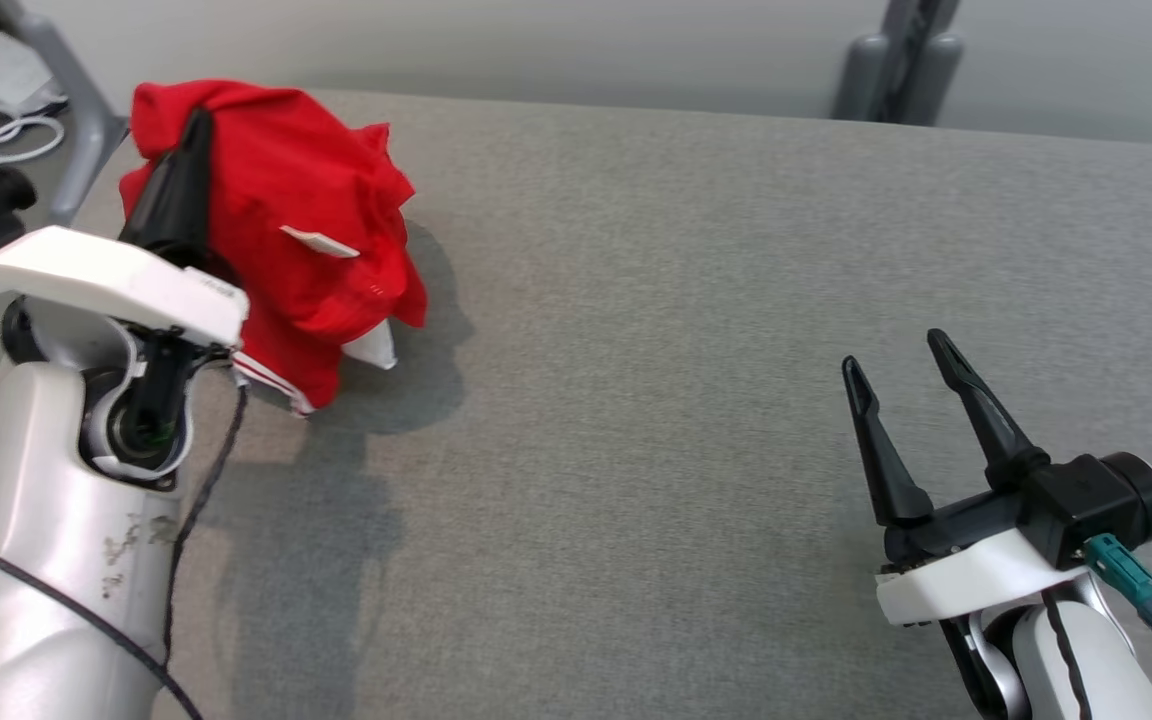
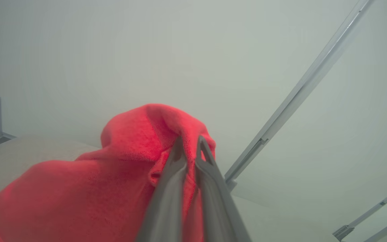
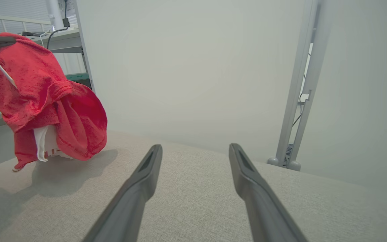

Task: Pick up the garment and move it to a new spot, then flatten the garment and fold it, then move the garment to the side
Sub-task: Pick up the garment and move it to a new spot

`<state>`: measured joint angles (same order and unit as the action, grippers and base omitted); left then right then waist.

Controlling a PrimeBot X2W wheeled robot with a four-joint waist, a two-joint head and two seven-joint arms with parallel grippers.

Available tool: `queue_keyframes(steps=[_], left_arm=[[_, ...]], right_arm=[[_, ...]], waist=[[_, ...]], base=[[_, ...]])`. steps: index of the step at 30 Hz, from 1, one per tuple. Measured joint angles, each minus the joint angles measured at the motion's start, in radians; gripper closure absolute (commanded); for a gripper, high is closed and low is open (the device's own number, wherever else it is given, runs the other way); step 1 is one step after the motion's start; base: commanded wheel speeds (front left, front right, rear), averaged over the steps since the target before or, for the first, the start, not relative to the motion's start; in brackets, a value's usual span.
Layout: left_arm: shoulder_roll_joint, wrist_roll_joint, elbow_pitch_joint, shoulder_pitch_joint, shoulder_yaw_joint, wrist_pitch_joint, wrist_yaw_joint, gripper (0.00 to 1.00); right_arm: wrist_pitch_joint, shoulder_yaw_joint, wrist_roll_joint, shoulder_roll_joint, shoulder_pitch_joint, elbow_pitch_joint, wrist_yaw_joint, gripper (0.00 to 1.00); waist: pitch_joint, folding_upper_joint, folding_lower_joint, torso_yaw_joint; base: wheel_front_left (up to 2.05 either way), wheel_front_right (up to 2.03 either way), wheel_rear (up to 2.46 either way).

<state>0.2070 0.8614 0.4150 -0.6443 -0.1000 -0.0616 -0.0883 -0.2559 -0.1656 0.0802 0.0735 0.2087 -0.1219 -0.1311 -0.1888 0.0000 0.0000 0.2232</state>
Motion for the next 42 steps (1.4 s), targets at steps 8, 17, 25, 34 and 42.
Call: queue_keyframes(steps=[8, 17, 25, 34, 42], left_arm=[[-0.093, -0.002, -0.178, 0.001, -0.070, -0.036, 0.052, 1.00], [-0.154, -0.022, -0.262, 0.008, -0.250, -0.017, 0.100, 1.00], [-0.159, -0.041, -0.181, 0.024, -0.441, 0.078, 0.146, 1.00], [-0.160, -0.070, 0.047, -0.001, -0.609, 0.122, 0.141, 0.23], [-0.159, -0.056, 0.102, -0.037, -0.627, 0.207, 0.132, 0.00]], right_arm=[[-0.004, 0.029, 0.000, -0.007, -0.012, 0.006, 0.000, 0.00], [-0.005, 0.062, -0.017, -0.012, -0.009, 0.036, 0.000, 0.00], [-0.005, 0.085, -0.030, -0.018, 0.004, 0.058, 0.000, 0.00], [-0.006, 0.104, -0.030, -0.022, 0.002, 0.067, 0.000, 0.00], [-0.005, 0.114, -0.030, -0.024, -0.004, 0.062, 0.000, 0.00]], waist=[[0.027, 0.0000, 0.0000, -0.092], [0.007, 0.0000, 0.0000, -0.207], [-0.035, 0.0000, 0.0000, -0.314], [-0.077, 0.0000, 0.0000, -0.388], [-0.057, 0.0000, 0.0000, -0.355]], base=[[0.00, 0.00, 0.00], [0.00, 0.00, 0.00], [0.00, 0.00, 0.00], [0.00, 0.00, 0.00], [0.00, 0.00, 0.00]])
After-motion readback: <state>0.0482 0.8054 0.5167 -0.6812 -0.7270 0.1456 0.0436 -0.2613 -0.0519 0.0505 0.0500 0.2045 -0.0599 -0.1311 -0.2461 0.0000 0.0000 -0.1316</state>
